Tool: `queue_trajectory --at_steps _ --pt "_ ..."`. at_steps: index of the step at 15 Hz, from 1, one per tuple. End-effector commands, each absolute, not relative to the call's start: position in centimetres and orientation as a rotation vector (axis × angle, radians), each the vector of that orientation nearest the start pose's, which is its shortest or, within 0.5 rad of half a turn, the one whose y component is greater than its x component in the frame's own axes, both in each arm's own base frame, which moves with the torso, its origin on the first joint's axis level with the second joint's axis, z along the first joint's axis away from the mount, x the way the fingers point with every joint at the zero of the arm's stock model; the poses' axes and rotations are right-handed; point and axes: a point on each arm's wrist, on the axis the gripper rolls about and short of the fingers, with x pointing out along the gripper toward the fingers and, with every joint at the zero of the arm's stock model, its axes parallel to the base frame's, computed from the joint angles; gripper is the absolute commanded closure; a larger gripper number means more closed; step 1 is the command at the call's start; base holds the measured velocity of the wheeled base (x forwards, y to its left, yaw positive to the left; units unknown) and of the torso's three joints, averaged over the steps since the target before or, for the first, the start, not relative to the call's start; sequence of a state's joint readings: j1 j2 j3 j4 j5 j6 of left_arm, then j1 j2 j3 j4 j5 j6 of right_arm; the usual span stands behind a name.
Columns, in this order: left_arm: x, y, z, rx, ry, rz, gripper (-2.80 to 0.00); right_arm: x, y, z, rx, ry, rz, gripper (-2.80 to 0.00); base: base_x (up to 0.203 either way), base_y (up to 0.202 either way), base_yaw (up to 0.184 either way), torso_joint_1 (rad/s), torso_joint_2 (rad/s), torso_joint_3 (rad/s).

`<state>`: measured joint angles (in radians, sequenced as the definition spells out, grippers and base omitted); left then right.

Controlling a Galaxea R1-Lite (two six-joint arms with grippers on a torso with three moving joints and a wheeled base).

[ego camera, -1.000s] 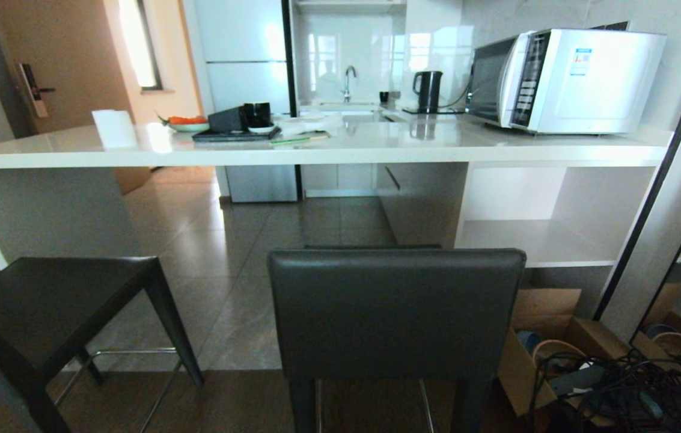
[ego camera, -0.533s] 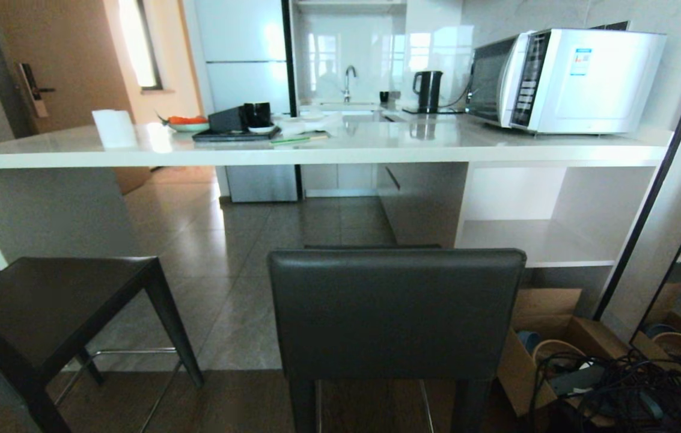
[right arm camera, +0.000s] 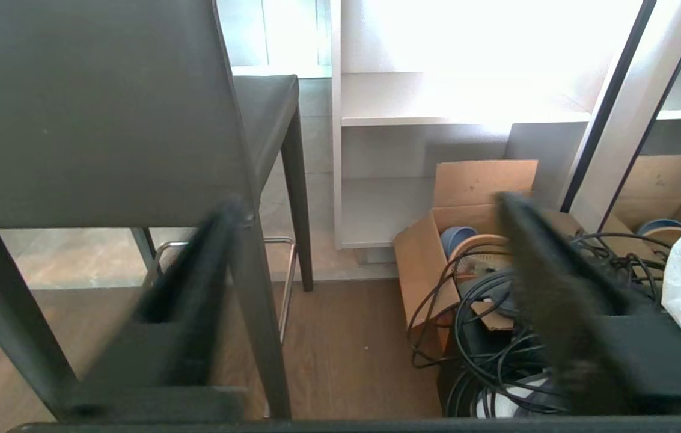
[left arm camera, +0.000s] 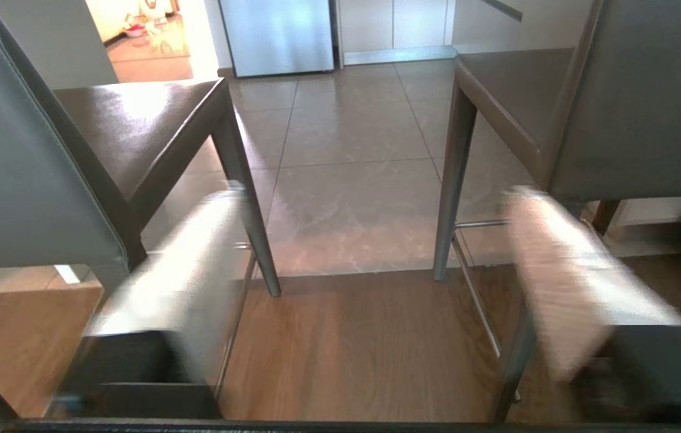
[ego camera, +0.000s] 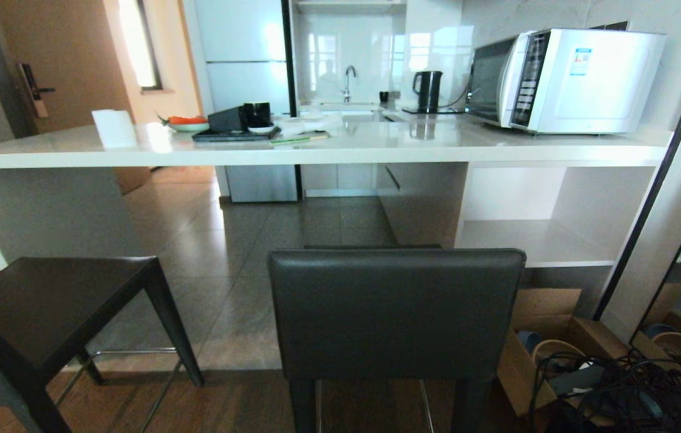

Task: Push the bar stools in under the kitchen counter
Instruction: Push the gray chair back under the dining table

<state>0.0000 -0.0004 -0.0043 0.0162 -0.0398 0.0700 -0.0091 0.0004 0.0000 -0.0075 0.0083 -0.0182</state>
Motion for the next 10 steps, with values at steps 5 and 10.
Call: queue_trajectory --at_steps 5,10 --pt "-2.30 -0.08 7.53 0.043 0.010 -0.039 0.00 -2.21 0.04 7.34 -0.015 0.005 -0.001 0.00 0.000 0.000 0.000 0.000 0.00 0.000" --pt "-2.28 -0.06 7.53 0.040 0.001 -0.026 0.00 -2.21 0.04 7.36 -0.011 0.003 -0.002 0.00 0.000 0.000 0.000 0.000 0.00 0.000"
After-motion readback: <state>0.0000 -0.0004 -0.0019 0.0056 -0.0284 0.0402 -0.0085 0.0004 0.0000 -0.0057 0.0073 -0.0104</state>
